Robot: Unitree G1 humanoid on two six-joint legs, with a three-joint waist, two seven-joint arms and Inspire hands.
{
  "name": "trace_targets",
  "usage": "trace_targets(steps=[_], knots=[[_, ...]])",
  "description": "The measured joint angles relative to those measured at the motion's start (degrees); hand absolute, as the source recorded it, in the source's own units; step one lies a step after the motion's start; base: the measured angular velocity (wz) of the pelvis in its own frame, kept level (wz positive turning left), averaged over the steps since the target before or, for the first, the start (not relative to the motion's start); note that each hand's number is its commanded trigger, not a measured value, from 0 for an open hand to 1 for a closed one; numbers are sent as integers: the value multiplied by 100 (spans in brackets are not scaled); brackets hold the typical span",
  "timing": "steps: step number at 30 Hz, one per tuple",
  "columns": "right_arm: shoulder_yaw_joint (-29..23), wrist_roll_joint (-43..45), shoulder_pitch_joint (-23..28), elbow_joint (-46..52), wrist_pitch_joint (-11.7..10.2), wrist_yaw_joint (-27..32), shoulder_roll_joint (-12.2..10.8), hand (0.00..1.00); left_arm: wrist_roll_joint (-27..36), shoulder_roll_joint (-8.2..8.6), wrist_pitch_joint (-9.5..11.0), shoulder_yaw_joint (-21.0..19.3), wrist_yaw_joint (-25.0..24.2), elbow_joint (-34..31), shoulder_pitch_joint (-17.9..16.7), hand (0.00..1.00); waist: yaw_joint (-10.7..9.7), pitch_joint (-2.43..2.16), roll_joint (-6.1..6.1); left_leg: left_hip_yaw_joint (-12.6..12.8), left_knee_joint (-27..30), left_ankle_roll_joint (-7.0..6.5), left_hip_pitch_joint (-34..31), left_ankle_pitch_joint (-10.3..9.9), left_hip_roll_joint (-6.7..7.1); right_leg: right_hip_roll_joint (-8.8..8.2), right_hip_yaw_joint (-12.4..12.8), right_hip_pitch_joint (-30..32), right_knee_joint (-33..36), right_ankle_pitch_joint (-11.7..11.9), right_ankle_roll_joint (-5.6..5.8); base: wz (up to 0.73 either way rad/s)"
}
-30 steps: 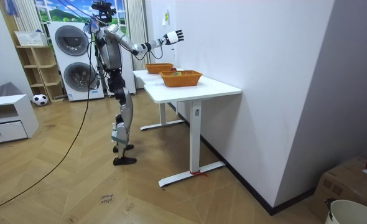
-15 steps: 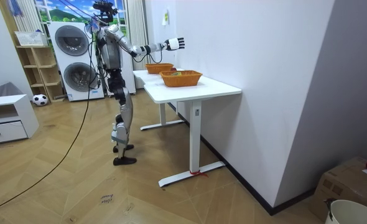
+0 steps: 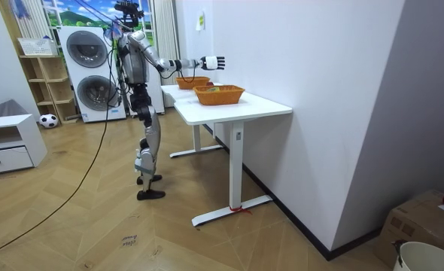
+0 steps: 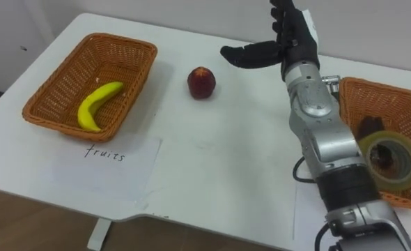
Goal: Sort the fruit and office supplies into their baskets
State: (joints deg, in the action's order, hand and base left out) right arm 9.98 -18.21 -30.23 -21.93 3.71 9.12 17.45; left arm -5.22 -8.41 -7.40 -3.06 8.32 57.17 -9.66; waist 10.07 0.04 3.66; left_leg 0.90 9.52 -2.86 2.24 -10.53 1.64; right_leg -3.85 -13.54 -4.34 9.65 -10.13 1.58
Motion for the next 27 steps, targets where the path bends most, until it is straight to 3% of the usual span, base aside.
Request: trace_targets(steps=[7, 9, 14, 23, 27], knots=[[0, -54, -2, -650, 16, -106, -298, 0, -5, -2, -30, 163, 27, -6, -117, 0, 3, 21, -52, -46, 32, 0, -77, 0, 0, -18, -66, 44, -5, 2, 3, 4], [7, -47, -3, -658, 16, -186, -300, 0, -6, -2, -99, 177, 26, -6, -124, 0, 54, 40, -121, -42, 26, 0, -87, 0, -2, -19, -68, 58, -4, 2, 3, 0], [19, -22, -4, -702, 15, -317, -300, 0, -4, 15, -104, 227, 28, -7, -134, 0, 155, 38, -205, -47, 31, 4, -186, 5, 0, -15, -75, 152, 3, 2, 3, 0], [59, 288, -12, -745, 15, -420, -299, 0, -58, 60, -135, 222, 5, 5, -136, 0, 192, 37, -196, -112, 73, 5, -301, 6, 9, -33, -92, 247, 2, 1, 3, 0], [54, 305, -56, -1092, 15, -420, -299, 0, -46, 81, -136, 231, -12, 8, -38, 0, 274, 46, -102, -119, 96, 8, -401, 9, 4, -29, -106, 331, 5, 1, 3, 0]])
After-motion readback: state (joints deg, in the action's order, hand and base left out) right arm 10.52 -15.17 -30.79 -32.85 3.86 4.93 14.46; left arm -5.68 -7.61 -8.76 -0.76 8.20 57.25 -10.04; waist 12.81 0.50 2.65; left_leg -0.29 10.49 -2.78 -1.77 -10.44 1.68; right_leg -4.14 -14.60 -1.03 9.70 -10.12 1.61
